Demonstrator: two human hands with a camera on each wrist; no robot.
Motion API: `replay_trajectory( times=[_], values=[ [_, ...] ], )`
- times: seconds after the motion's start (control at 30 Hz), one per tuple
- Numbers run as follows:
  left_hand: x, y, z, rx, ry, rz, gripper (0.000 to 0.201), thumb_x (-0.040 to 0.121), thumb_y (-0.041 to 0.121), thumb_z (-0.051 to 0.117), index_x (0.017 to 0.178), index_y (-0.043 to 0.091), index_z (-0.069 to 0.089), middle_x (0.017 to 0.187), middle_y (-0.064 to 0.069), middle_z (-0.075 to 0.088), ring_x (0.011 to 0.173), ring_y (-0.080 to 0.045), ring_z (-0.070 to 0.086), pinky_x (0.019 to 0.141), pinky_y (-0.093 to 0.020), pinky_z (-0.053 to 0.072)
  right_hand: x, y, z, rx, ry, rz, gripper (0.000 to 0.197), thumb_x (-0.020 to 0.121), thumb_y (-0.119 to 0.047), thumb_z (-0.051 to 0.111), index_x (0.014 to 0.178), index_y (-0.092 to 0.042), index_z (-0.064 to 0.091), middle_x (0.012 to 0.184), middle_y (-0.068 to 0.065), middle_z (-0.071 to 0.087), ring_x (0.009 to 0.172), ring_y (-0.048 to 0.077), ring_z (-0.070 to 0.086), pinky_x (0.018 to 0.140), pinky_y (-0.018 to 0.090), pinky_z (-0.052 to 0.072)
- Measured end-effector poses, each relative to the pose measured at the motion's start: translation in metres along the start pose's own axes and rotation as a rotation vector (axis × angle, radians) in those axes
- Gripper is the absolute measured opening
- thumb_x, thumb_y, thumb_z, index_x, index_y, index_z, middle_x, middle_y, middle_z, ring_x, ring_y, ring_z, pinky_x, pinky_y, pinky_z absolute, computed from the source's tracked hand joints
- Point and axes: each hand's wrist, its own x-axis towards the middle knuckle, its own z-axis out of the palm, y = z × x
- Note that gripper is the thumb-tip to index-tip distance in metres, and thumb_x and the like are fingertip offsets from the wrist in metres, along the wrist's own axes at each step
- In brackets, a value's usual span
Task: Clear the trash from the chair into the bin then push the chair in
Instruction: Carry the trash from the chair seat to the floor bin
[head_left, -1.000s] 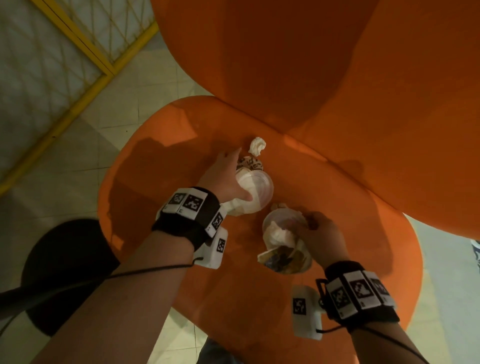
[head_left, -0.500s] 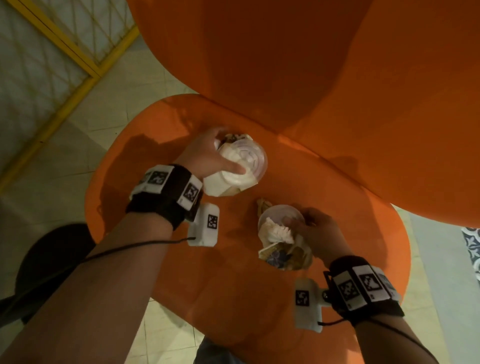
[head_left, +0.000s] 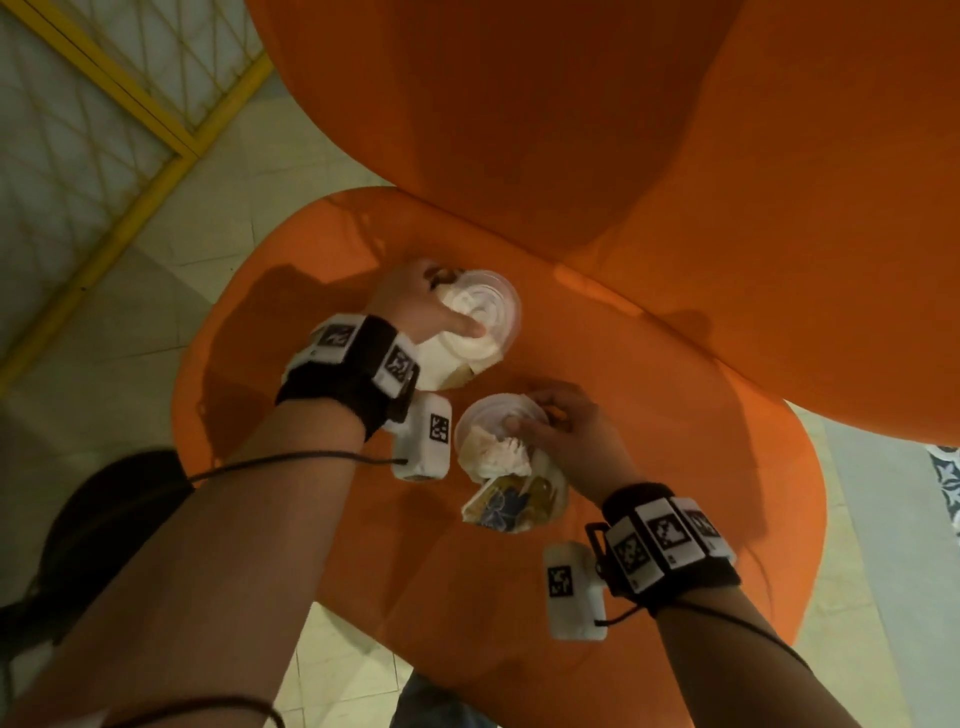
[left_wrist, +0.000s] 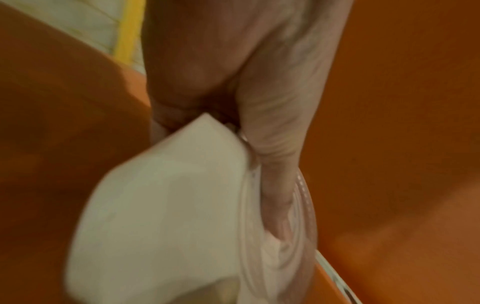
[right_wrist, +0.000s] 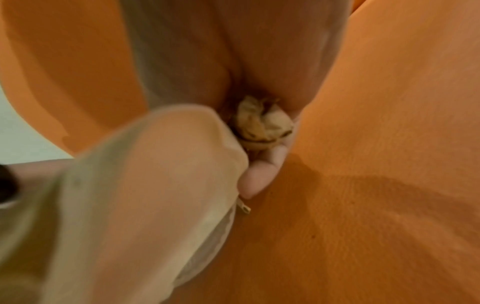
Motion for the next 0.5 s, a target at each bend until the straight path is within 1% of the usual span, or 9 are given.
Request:
replay_trajectory(
  times=[0.07, 0.13, 0.2, 0.23, 0.3, 0.37, 0.43, 0.47, 0.5],
  values=[
    [-0.012, -0.019, -0.012, -0.22, 0.165, -0.059, 0.081, 0.062, 0.019, 0.087, 0.132, 0.013, 0.046, 0.131, -0.002, 0.056, 0.115, -0.019, 0.054, 0.09, -0.029, 0.044, 0.007, -0.003, 0.004, -0.03, -0.003, -0.023, 0.025, 0.078, -0.036, 0.075, 0.097, -0.022, 0.067, 0.115, -0.006, 0.054, 0.097, 0.015, 0.057, 0.083, 0.034, 0.049],
    [-0.025, -0.036, -0.017, -0.358, 0.335, -0.104, 0.077, 0.062, 0.017, 0.087, 0.129, 0.011, 0.048, 0.124, -0.002, 0.058, 0.107, -0.017, 0.056, 0.084, -0.028, 0.044, 0.01, -0.003, 0.007, -0.034, -0.011, -0.048, 0.02, 0.079, -0.033, 0.074, 0.093, -0.021, 0.065, 0.1, -0.004, 0.059, 0.087, 0.015, 0.057, 0.079, 0.036, 0.049],
    [-0.038, -0.049, -0.014, -0.458, 0.463, -0.135, 0.077, 0.062, 0.016, 0.087, 0.128, 0.01, 0.048, 0.119, -0.001, 0.058, 0.104, -0.016, 0.056, 0.082, -0.027, 0.043, 0.009, -0.002, 0.011, -0.046, -0.057, -0.073, 0.016, 0.081, -0.029, 0.073, 0.089, -0.021, 0.061, 0.083, -0.005, 0.059, 0.076, 0.013, 0.055, 0.069, 0.03, 0.045],
    [-0.045, -0.053, -0.01, -0.492, 0.51, -0.143, 0.078, 0.062, 0.016, 0.087, 0.128, 0.01, 0.048, 0.119, -0.001, 0.058, 0.105, -0.016, 0.056, 0.081, -0.026, 0.043, 0.008, -0.001, 0.013, -0.065, -0.072, -0.083, 0.016, 0.082, -0.028, 0.073, 0.088, -0.022, 0.06, 0.081, -0.005, 0.059, 0.074, 0.011, 0.054, 0.066, 0.027, 0.043],
    [-0.058, -0.061, -0.001, -0.569, 0.563, -0.166, 0.076, 0.062, 0.014, 0.086, 0.128, 0.011, 0.048, 0.116, 0.002, 0.056, 0.103, -0.015, 0.055, 0.081, -0.026, 0.042, 0.006, 0.001, 0.016, -0.08, -0.087, -0.096, 0.015, 0.082, -0.029, 0.072, 0.087, -0.02, 0.06, 0.084, 0.0, 0.064, 0.075, 0.014, 0.056, 0.064, 0.027, 0.042],
    [-0.073, -0.071, 0.009, -0.645, 0.593, -0.179, 0.074, 0.062, 0.014, 0.086, 0.126, 0.013, 0.049, 0.116, 0.003, 0.056, 0.102, -0.015, 0.055, 0.083, -0.03, 0.046, 0.003, 0.003, 0.017, -0.073, -0.111, -0.081, 0.015, 0.083, -0.03, 0.071, 0.085, -0.02, 0.06, 0.086, 0.004, 0.067, 0.077, 0.018, 0.06, 0.066, 0.03, 0.045],
    [-0.089, -0.081, 0.018, -0.685, 0.622, -0.174, 0.074, 0.06, 0.016, 0.087, 0.124, 0.014, 0.049, 0.12, 0.0, 0.059, 0.105, -0.018, 0.058, 0.089, -0.036, 0.05, -0.002, 0.006, 0.016, -0.051, -0.128, -0.056, 0.013, 0.085, -0.031, 0.069, 0.083, -0.021, 0.06, 0.086, 0.003, 0.067, 0.078, 0.019, 0.061, 0.067, 0.031, 0.047],
    [-0.098, -0.086, 0.023, -0.703, 0.634, -0.169, 0.073, 0.06, 0.017, 0.087, 0.122, 0.016, 0.049, 0.119, -0.001, 0.06, 0.105, -0.018, 0.059, 0.09, -0.037, 0.05, -0.005, 0.007, 0.015, -0.039, -0.125, -0.052, 0.012, 0.085, -0.03, 0.068, 0.083, -0.021, 0.06, 0.085, 0.001, 0.067, 0.077, 0.018, 0.062, 0.067, 0.03, 0.048],
    [-0.108, -0.089, 0.027, -0.734, 0.647, -0.167, 0.07, 0.06, 0.017, 0.088, 0.118, 0.018, 0.05, 0.117, 0.001, 0.061, 0.104, -0.017, 0.06, 0.088, -0.035, 0.051, -0.01, 0.008, 0.014, -0.04, -0.121, -0.055, 0.012, 0.086, -0.029, 0.068, 0.082, -0.021, 0.06, 0.083, -0.001, 0.067, 0.076, 0.016, 0.061, 0.065, 0.026, 0.048]
  ],
)
